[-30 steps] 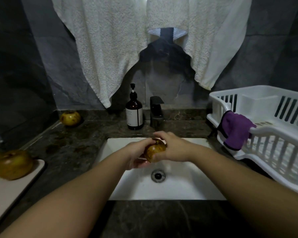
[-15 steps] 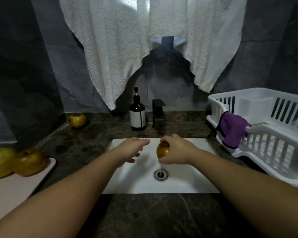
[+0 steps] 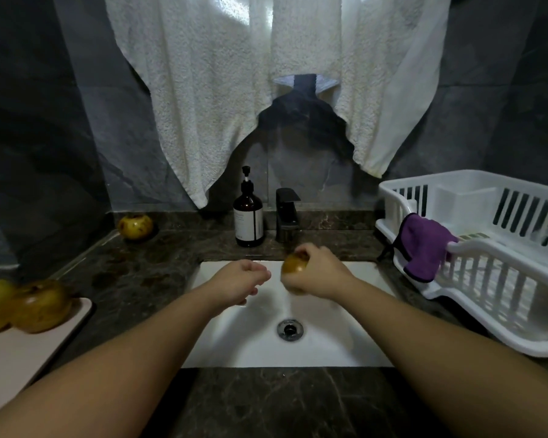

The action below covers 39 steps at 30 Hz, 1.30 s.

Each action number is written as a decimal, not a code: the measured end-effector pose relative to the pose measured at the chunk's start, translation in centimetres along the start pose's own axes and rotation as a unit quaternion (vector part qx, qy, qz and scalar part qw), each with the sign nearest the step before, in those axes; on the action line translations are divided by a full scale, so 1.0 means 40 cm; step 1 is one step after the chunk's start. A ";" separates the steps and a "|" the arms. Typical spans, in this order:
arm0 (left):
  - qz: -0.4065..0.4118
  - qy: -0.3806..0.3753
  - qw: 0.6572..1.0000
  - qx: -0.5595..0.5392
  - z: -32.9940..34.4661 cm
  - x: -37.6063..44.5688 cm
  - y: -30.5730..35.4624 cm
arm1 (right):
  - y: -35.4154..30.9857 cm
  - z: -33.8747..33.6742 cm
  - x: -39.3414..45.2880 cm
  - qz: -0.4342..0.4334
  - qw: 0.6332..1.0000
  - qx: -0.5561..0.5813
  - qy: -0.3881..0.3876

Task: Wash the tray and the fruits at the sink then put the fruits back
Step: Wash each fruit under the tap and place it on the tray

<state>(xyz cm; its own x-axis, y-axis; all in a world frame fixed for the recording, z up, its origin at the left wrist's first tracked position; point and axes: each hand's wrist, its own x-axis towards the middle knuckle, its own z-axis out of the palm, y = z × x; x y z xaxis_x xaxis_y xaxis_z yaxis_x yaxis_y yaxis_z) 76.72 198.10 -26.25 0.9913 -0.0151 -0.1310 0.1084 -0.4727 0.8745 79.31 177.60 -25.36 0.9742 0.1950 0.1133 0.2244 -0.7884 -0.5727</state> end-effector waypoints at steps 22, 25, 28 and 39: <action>0.099 -0.001 0.995 0.023 0.025 -0.007 -0.023 | -0.040 0.012 0.006 0.064 0.948 0.283 -0.130; 0.078 -0.022 0.996 -0.030 0.012 -0.007 -0.036 | -0.018 0.013 -0.009 0.064 0.928 0.336 -0.147; 0.121 -0.019 0.990 -0.068 -0.008 -0.010 -0.003 | -0.030 -0.019 -0.009 -0.003 0.943 0.321 -0.085; 0.156 0.027 0.981 -0.111 0.087 -0.012 0.016 | 0.021 -0.062 -0.041 -0.020 0.950 0.311 -0.014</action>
<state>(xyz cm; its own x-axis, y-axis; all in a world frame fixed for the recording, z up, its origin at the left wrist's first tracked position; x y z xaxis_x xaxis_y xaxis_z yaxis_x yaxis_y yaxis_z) 76.04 194.73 -27.26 0.9806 -0.0790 0.1792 -0.1935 -0.2496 0.9488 77.97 175.18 -23.99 0.9621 0.2406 0.1283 0.1960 -0.2837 -0.9387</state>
